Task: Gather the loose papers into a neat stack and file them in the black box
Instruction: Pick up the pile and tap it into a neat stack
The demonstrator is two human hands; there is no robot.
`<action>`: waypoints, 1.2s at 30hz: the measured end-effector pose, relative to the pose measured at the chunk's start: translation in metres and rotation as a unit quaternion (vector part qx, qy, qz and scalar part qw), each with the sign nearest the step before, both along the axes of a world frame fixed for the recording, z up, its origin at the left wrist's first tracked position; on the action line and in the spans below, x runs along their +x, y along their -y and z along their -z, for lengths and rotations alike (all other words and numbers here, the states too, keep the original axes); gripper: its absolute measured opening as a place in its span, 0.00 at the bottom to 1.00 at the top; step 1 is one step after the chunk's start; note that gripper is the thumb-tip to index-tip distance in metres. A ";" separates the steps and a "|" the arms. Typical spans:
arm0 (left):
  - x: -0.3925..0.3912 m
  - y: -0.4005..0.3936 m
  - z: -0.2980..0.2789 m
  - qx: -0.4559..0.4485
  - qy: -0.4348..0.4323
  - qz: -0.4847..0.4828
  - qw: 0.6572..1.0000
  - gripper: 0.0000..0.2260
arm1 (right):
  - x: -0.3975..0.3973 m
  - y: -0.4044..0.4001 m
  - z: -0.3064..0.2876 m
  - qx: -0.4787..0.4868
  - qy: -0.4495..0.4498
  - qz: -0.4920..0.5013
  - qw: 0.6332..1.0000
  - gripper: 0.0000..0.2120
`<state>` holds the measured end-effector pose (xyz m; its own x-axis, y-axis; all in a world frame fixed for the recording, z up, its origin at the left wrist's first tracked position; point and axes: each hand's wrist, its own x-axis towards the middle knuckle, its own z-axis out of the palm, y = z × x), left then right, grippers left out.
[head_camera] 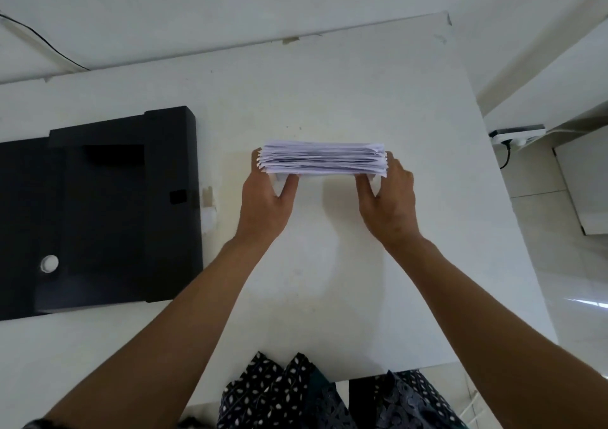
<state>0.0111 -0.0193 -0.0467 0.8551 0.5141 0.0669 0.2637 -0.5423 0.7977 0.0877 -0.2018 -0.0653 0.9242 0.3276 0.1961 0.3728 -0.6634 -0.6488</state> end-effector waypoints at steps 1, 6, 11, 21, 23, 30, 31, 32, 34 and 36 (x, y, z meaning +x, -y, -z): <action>0.000 -0.001 0.001 0.011 -0.003 0.003 1.000 0.17 | -0.002 0.001 0.002 -0.011 0.003 0.001 1.000 0.10; 0.001 -0.003 0.001 -0.006 -0.020 0.028 0.999 0.14 | -0.009 0.002 -0.003 -0.019 -0.108 0.010 0.994 0.07; 0.004 0.003 -0.024 -0.306 -0.018 -0.103 0.946 0.23 | -0.008 -0.007 -0.035 0.186 -0.293 0.065 0.936 0.06; 0.021 0.004 -0.047 -0.159 -0.007 0.038 0.987 0.06 | 0.014 0.004 -0.054 0.248 -0.237 0.064 0.937 0.46; 0.023 0.000 -0.048 -0.104 -0.029 0.094 0.990 0.04 | 0.028 0.003 -0.053 0.176 -0.234 -0.003 0.956 0.40; 0.023 0.030 -0.027 -0.157 0.101 0.026 0.982 0.10 | -0.005 -0.026 -0.031 0.213 -0.109 -0.005 0.971 0.05; 0.023 0.037 -0.023 -0.170 0.105 0.004 0.980 0.10 | -0.011 -0.028 -0.022 0.221 -0.110 -0.004 0.969 0.05; 0.023 0.043 -0.018 -0.191 0.098 -0.016 0.976 0.11 | -0.016 -0.031 -0.014 0.218 -0.120 -0.009 0.969 0.05; 0.023 0.049 -0.007 -0.211 0.077 -0.048 0.973 0.11 | -0.018 -0.033 0.003 0.204 -0.130 -0.016 0.970 0.04; 0.026 0.049 -0.005 -0.191 0.085 -0.066 0.976 0.11 | -0.014 -0.033 0.006 0.204 -0.113 -0.019 0.972 0.03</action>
<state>0.0371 -0.0686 -0.0417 0.7735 0.6336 -0.0162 0.1580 -0.1679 0.9731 0.0741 -0.1691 -0.0715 0.9474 0.3005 0.1100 0.2091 -0.3212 -0.9236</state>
